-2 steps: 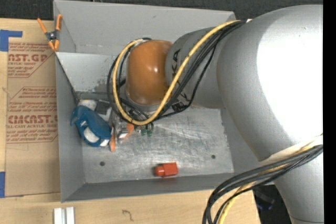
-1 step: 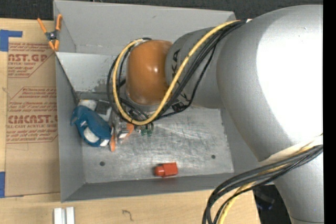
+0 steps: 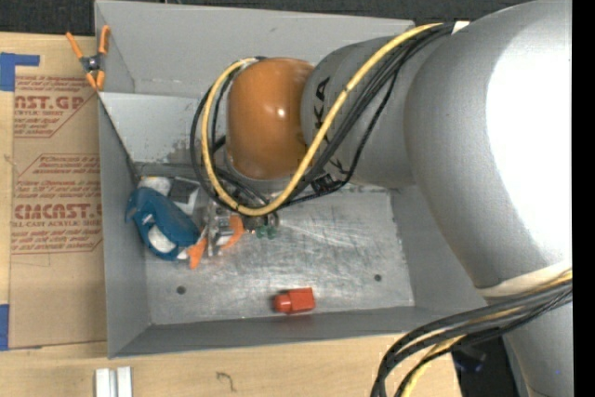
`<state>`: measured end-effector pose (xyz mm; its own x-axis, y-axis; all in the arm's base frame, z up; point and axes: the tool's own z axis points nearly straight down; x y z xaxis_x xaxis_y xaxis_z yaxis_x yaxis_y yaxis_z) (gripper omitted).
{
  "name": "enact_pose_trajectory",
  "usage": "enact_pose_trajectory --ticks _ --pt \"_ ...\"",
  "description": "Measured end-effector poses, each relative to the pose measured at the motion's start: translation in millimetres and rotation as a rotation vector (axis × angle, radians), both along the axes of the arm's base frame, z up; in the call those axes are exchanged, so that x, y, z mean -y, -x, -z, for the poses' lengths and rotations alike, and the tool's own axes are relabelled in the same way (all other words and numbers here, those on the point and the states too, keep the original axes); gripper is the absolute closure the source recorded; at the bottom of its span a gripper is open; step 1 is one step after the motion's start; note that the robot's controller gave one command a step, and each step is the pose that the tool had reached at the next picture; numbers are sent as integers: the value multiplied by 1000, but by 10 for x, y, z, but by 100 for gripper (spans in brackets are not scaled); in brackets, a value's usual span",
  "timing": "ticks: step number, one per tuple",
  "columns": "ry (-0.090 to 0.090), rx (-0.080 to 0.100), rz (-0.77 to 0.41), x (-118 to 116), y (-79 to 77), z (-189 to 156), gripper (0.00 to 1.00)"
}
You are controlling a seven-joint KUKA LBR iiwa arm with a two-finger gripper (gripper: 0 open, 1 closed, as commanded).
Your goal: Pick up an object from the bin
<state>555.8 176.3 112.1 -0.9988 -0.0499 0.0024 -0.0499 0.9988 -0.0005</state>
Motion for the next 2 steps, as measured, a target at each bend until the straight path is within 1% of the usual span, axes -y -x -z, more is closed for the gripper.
enact_pose_trajectory --ticks 1,2 --pt "0 0 -12 180 -9 -670 100" --pt "0 2 0 -13 -76 -1362 100"
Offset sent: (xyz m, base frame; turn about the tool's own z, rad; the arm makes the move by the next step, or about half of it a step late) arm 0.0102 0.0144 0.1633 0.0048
